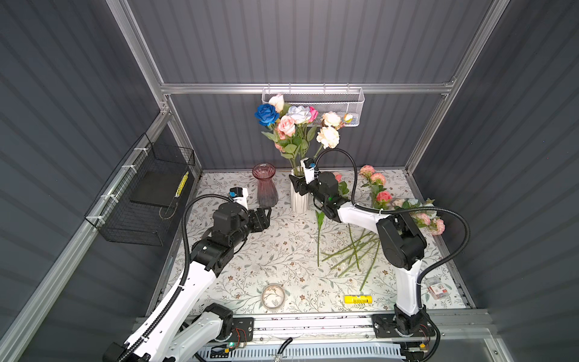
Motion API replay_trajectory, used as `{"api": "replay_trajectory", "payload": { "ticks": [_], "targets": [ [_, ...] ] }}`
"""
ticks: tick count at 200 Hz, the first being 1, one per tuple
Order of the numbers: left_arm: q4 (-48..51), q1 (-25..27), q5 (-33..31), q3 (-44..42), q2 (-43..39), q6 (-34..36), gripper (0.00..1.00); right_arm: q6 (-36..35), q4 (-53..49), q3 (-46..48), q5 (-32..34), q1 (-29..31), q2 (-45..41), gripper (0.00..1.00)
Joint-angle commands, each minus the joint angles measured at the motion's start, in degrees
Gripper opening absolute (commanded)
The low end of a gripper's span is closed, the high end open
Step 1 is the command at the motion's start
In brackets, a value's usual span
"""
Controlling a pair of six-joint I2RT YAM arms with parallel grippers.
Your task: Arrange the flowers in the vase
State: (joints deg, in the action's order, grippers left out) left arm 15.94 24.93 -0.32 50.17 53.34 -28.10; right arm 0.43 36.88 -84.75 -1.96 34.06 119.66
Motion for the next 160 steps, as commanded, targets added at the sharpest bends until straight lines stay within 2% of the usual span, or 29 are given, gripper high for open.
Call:
{"api": "replay_trajectory", "payload": {
  "ticks": [1, 21, 53, 81, 126, 160],
  "targets": [
    [0.90, 0.03, -0.91, -0.64, -0.52, 1.41, 0.73, 1.30, 1.79, -5.54, -0.73, -0.75, 1.53, 0.47],
    [0.78, 0.03, -1.18, -0.58, -0.04, 1.96, 0.73, 2.25, 1.28, -6.98, -1.27, -1.40, 2.77, 0.56],
    [0.34, -0.03, -1.00, -0.62, 0.75, 2.35, 0.75, 2.47, 1.30, -6.67, -1.87, -1.37, 2.62, 0.85],
    [0.14, -0.05, -1.26, -0.68, 0.67, 2.39, 0.78, 2.46, 1.78, -5.46, -1.55, -1.39, 1.73, 0.98],
    [0.04, -0.06, -1.93, -0.21, 0.68, 2.26, 0.81, 2.57, 3.93, -0.22, -0.56, -0.99, -1.79, 0.99],
    [0.01, -0.23, -4.12, 0.87, 1.01, 2.19, 0.85, 3.22, 9.15, 9.34, 1.47, -0.20, -7.32, 0.99]
  ]
}}
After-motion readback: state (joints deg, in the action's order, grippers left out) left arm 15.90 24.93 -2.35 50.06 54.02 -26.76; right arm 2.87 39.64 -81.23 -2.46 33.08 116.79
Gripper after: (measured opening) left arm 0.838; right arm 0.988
